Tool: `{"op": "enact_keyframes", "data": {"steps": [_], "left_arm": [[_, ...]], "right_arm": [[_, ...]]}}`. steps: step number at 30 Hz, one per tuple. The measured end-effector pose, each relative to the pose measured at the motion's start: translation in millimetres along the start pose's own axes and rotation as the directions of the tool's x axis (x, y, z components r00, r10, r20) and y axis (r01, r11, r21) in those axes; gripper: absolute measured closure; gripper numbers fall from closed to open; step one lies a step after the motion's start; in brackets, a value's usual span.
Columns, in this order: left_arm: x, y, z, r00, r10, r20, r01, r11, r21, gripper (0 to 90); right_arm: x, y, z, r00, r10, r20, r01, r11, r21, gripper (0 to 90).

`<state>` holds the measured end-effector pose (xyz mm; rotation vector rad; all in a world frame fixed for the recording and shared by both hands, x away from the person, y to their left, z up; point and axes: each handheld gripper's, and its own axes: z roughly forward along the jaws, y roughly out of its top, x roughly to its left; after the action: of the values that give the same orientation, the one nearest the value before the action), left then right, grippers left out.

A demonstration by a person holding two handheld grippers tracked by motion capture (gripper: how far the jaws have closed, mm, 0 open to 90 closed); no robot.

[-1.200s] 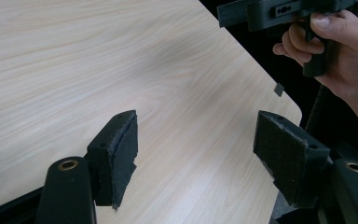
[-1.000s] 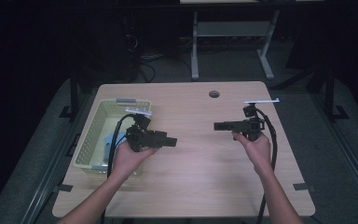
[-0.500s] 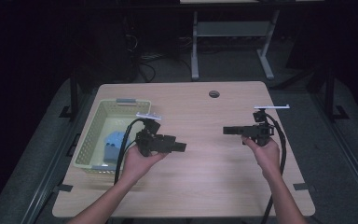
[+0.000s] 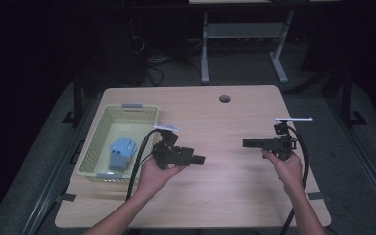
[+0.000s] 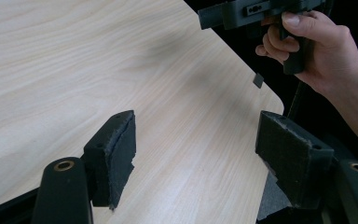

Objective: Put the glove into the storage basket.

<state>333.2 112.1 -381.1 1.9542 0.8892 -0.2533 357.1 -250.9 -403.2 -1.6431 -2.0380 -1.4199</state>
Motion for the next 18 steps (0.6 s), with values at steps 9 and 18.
{"op": "enact_keyframes", "data": {"steps": [9,18], "left_arm": [[-3.3,-7.3,15.0,0.9999,0.003,0.014,-0.003,1.0,0.003,27.8],[-4.0,-14.8,23.5,0.9996,0.001,0.028,-0.001,1.0,-0.002,26.5]], "right_arm": [[-13.4,-13.9,-6.1,0.9996,0.025,0.011,-0.025,1.0,0.004,29.4],[-22.7,-27.1,-11.7,0.999,0.038,0.022,-0.038,0.999,0.007,28.7]]}}
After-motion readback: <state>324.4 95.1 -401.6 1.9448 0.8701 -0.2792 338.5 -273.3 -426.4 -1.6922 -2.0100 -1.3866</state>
